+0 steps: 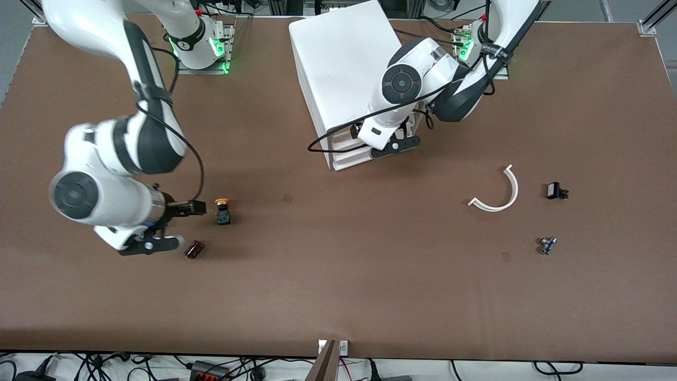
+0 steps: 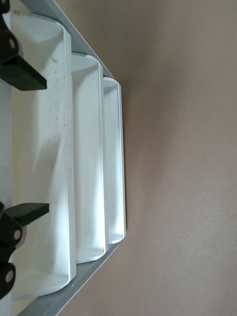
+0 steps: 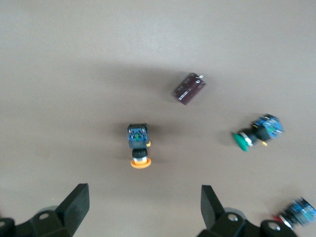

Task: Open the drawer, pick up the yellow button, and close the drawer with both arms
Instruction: 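Push the drawer shut with the left gripper while the right gripper retracts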

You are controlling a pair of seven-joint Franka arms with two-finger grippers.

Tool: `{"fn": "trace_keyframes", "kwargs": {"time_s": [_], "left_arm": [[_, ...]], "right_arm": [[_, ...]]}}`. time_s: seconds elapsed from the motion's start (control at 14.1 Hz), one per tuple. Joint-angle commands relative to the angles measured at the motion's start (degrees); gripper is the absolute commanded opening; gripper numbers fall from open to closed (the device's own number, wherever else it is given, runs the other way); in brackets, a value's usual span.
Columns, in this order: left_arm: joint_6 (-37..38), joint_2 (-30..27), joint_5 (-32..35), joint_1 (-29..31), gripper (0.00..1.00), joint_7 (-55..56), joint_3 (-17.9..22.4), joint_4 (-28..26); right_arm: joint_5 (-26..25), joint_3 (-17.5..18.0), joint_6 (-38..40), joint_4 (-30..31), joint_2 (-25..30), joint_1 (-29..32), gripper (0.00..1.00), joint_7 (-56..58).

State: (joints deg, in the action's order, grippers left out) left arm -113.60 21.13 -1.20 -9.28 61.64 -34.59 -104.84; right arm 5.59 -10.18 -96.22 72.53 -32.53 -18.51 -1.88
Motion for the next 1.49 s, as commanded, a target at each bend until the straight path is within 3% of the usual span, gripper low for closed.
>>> {"fn": "trace_keyframes", "kwargs": {"time_s": [0.0,0.21,0.42,0.64,0.78,0.92,1.13,1.28,1.42], "left_arm": [[1.45,-1.71,-0.12,0.84,1.00,0.32,-1.18,-0.81],[2.15,-2.58,0.41,1.81,1.00,-0.30,-0.39,0.51],[2.85,-5.13,9.08,5.05,1.00,-1.34,-0.83,0.95],[9.35,-5.05,14.20,8.04,1.00,-16.68,-0.30,5.51],[13.12,-5.05,14.38,13.12,1.00,-27.75,-0.56,8.68],[15.33,-4.87,14.38,17.17,1.00,-39.44,-0.39,11.14],[17.53,-5.57,13.69,22.46,1.00,-51.77,0.22,13.53],[18.67,-7.85,11.76,21.85,1.00,-57.83,5.47,13.44],[18.68,-11.71,4.49,20.28,1.00,-65.30,12.84,11.17]], "right_arm": [[0.65,-1.41,4.18,0.95,5.45,0.32,1.00,-0.32],[0.47,-3.44,7.35,0.95,9.41,0.14,1.00,-0.93],[0.30,-5.11,7.80,0.95,11.09,0.23,1.00,-1.02],[0.21,-6.87,8.84,0.86,11.96,0.23,1.00,-0.06],[0.30,-7.40,8.42,0.86,12.75,0.93,1.00,0.73],[0.82,-6.18,8.50,1.04,13.98,4.70,1.00,1.61],[0.38,0.14,8.50,1.21,15.91,12.51,1.00,3.54],[0.56,3.31,8.41,1.47,17.15,18.05,1.00,3.55],[0.12,5.34,8.68,1.56,18.11,20.70,1.00,3.64]]}}
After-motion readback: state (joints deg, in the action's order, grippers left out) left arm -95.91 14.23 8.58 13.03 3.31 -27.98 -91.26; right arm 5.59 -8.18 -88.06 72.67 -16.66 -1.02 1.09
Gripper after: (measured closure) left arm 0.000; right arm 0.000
